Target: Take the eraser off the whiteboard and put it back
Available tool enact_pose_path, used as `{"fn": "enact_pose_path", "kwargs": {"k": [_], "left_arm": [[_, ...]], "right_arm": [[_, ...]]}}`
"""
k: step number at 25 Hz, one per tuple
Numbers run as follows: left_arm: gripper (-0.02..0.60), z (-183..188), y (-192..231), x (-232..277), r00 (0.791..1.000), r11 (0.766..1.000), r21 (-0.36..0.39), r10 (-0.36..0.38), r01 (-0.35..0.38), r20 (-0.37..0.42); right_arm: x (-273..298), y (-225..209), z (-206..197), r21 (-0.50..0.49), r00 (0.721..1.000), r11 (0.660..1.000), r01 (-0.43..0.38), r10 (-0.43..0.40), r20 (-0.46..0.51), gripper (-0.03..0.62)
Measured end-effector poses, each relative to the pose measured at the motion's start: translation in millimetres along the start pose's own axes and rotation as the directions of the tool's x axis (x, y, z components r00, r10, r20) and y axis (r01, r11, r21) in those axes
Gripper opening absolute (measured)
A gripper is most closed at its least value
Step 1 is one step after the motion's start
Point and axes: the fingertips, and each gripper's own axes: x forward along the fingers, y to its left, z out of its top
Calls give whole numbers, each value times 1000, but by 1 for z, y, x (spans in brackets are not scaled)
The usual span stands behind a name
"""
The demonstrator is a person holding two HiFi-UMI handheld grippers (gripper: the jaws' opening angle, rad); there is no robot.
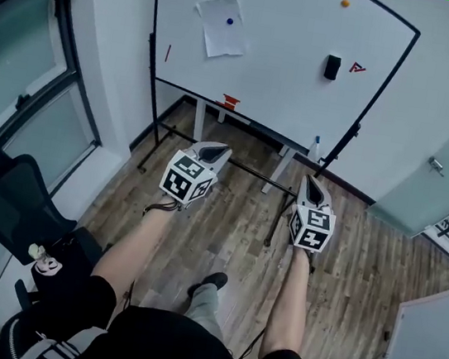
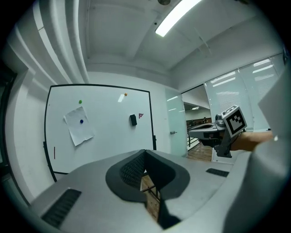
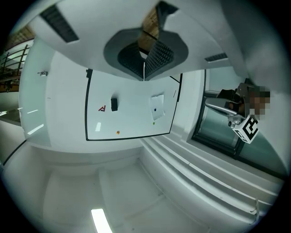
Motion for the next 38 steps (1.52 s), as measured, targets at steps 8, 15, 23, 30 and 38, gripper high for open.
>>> {"fn": "enact_pose_path", "kwargs": {"k": [8, 15, 23, 30, 38], "left_arm": [[20, 4, 40, 75, 1000, 999, -31, -23, 23, -10], [20, 16, 61, 128, 999, 999, -21, -42, 42, -29], [20, 43, 92, 184, 1000, 999, -17, -29, 29, 2], [20, 55, 103, 230, 999, 999, -20, -40, 41, 20], [20, 54, 112, 264, 998, 998, -30, -48, 49, 30]], "right_arm": [[75, -41, 0, -6, 1000, 1000, 5, -5, -13, 25], [129, -73, 1, 11, 1000, 1000, 16, -16, -24, 25], [178, -109, 5, 11, 999, 1000, 29, -29, -25, 25], [209, -138, 6, 1, 999, 999, 35, -35, -32, 25], [235, -155, 0, -9, 998, 1000, 29, -30, -50, 25]]}}
